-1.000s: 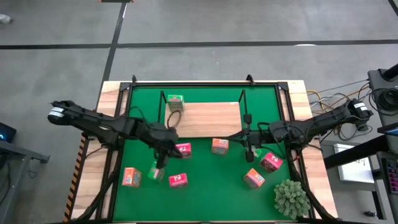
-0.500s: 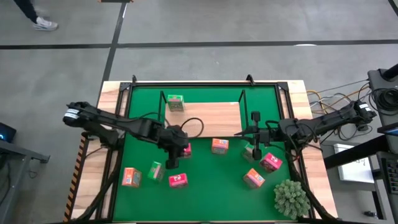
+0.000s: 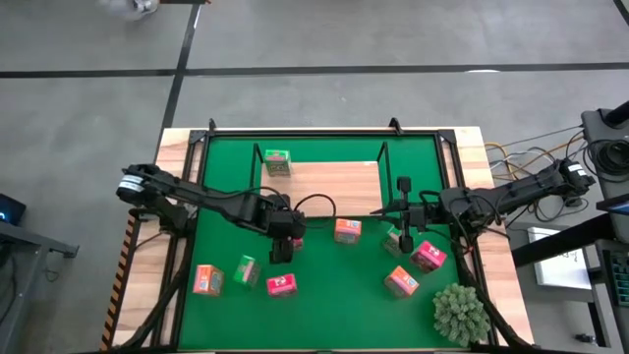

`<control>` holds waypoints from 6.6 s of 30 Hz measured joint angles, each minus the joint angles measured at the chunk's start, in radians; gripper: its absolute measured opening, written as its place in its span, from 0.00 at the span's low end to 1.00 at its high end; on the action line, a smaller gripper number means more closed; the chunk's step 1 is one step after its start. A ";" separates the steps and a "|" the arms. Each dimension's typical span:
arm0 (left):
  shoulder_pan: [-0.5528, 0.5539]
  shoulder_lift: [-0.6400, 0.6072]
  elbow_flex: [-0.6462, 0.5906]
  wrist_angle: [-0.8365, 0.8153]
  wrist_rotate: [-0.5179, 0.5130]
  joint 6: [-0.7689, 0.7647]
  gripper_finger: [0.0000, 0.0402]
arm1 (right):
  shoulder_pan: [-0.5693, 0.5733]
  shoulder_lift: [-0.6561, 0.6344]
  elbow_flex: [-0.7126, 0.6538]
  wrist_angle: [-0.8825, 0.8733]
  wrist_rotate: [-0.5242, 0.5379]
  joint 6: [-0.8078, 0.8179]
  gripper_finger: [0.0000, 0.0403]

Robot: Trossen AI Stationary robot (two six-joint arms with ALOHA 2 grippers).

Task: Stack cereal on shelf
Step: Put the top left red cereal box on the shelf, then put the right green cereal box on the shelf aligned with the other green cereal box

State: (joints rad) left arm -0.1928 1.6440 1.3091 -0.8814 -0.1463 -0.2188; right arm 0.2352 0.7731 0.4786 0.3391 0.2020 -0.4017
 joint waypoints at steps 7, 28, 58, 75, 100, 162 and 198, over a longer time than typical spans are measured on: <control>0.000 -0.005 0.020 -0.019 -0.001 -0.002 0.58 | 0.000 0.000 0.000 0.000 0.000 0.000 0.03; 0.008 -0.009 0.052 -0.080 0.001 -0.045 0.72 | 0.000 0.000 0.000 -0.001 0.000 0.000 0.03; 0.006 -0.010 -0.033 -0.006 -0.001 -0.029 0.45 | 0.000 0.000 0.000 -0.014 0.001 0.000 0.03; 0.024 -0.010 0.222 -0.087 0.007 0.232 0.37 | 0.000 0.000 0.000 -0.014 0.007 -0.002 0.03; 0.506 0.070 0.432 0.125 0.084 0.419 0.37 | -0.005 -0.016 0.001 -0.082 0.011 -0.001 0.03; 0.592 0.264 0.431 0.007 0.100 0.634 0.55 | -0.010 -0.058 0.003 -0.103 0.035 -0.027 0.03; -0.177 -0.130 0.228 0.041 -0.181 0.250 0.52 | -0.009 -0.057 0.004 -0.094 0.035 0.015 0.03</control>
State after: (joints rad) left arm -0.3697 1.5137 1.5375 -0.8408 -0.3275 0.0315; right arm 0.2264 0.7158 0.4824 0.2447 0.2375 -0.3863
